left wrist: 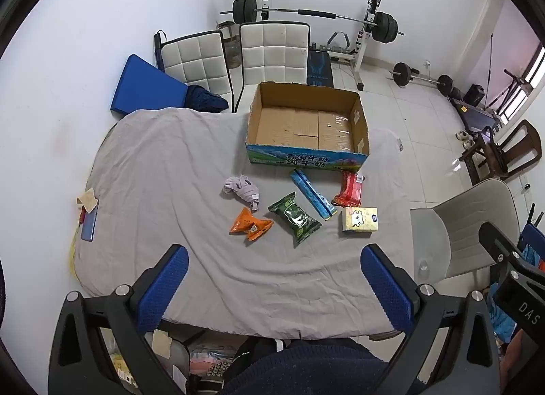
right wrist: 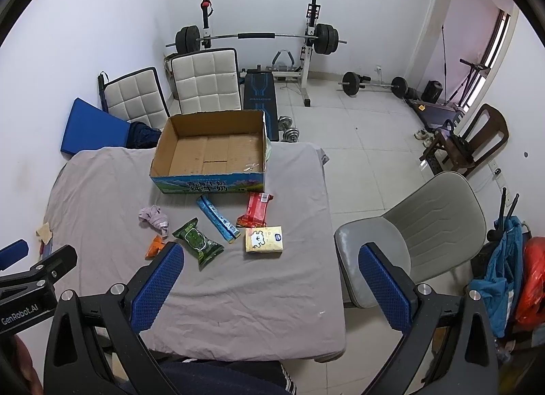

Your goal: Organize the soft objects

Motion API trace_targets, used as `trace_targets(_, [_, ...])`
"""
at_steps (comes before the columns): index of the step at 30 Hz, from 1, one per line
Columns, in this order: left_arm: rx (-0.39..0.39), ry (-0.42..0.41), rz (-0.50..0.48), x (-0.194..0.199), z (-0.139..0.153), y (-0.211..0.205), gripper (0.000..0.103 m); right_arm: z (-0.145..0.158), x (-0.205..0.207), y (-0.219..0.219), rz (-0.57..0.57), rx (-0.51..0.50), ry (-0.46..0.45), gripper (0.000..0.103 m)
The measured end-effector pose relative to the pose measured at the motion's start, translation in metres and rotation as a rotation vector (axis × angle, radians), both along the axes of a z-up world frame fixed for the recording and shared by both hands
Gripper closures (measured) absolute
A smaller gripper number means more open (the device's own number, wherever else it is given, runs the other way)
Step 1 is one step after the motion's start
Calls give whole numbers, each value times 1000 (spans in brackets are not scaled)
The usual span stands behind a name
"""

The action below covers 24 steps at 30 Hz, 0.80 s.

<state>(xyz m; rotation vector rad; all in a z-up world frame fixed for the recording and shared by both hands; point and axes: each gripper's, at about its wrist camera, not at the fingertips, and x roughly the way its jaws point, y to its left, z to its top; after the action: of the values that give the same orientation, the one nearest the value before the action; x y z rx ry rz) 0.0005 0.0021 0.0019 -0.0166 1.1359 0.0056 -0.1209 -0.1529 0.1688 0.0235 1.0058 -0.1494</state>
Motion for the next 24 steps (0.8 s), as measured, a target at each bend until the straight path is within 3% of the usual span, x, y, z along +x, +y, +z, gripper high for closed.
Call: trace_targets(24, [-3,-5,2,6,7,-2,0,2,7,-1,-5,-9,-9,0])
